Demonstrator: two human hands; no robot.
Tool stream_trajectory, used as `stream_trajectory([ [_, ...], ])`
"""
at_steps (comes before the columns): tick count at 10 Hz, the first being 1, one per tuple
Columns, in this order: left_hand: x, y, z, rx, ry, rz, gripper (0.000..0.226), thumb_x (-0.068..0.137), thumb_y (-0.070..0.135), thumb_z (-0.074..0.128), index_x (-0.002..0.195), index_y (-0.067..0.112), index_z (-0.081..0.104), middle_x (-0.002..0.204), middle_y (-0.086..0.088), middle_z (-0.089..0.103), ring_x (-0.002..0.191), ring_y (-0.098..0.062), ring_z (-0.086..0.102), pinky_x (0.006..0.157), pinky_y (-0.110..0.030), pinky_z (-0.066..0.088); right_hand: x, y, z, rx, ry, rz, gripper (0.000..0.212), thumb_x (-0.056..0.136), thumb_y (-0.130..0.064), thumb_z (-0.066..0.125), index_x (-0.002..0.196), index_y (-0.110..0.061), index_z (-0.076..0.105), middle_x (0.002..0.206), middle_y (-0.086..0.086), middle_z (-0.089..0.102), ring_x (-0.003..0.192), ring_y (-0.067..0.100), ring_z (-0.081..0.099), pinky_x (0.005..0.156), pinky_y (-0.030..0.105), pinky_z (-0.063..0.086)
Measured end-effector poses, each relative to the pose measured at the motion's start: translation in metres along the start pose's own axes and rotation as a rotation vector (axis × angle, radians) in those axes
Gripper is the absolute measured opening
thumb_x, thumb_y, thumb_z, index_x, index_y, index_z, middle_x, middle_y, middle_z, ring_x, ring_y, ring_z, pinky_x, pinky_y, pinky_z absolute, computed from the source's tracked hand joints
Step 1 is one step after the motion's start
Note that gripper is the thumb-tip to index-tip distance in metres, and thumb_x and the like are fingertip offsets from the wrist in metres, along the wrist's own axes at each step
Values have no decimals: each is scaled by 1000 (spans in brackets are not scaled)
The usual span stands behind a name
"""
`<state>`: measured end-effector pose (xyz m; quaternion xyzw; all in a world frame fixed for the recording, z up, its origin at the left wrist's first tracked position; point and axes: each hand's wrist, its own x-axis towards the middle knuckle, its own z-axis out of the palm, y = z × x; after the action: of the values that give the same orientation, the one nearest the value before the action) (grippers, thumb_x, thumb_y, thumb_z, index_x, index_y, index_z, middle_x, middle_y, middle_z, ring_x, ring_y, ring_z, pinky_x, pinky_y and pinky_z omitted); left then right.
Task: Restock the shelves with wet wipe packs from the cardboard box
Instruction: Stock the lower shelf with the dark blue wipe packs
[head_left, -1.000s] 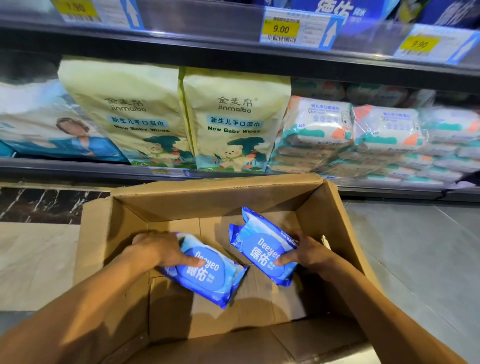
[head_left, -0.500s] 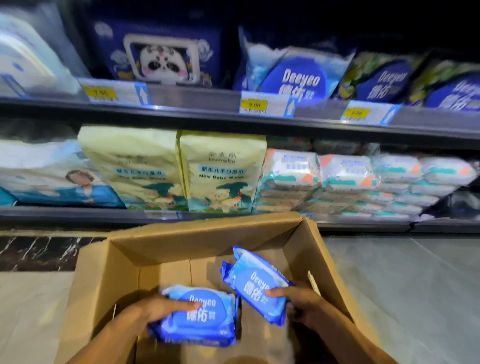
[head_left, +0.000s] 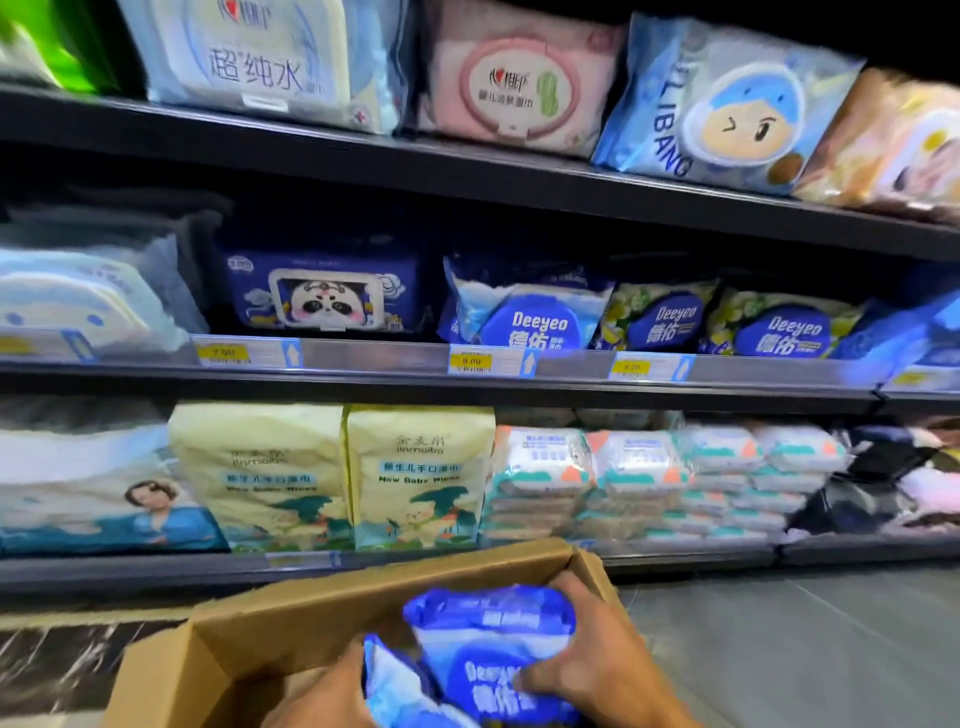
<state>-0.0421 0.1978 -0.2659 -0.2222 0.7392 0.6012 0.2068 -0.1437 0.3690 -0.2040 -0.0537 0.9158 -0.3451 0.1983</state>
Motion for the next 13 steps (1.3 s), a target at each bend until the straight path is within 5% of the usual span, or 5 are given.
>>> stream_trajectory([
  [1,-24,58,-107,84,105,241,103,14,58,96,105,17,68,97,10,76,93,-7,70,79,-23,55,-16,-28,-59,228,143,-143,68,43,-17,99,99,-28,63,81,-16,76,64,-10,65,65,16,55],
  [4,-65,178,-123,-398,276,744,111,13,49,98,112,14,64,101,-7,78,91,-32,75,81,-51,60,-36,-165,-232,255,360,-551,70,32,-36,94,96,-26,69,91,-7,78,81,15,73,81,36,59],
  [5,-71,200,-113,-525,207,805,116,11,46,98,117,15,64,101,-9,78,86,-28,77,69,-37,62,-48,-164,-243,396,494,-669,75,36,-19,100,101,-31,65,97,-14,76,84,4,70,72,20,57],
  [8,-93,262,-74,-528,306,890,111,15,44,99,116,13,64,102,-11,78,85,-27,77,67,-31,61,-30,-100,-273,1254,558,-721,66,68,-8,75,132,-5,62,124,17,73,103,29,73,84,43,62],
  [13,-80,352,-57,-439,350,901,87,42,30,91,122,13,63,108,-9,77,96,-26,75,86,-42,59,-17,-57,-322,1356,615,-793,67,63,-13,75,128,-3,64,106,9,76,94,27,72,80,37,62],
])
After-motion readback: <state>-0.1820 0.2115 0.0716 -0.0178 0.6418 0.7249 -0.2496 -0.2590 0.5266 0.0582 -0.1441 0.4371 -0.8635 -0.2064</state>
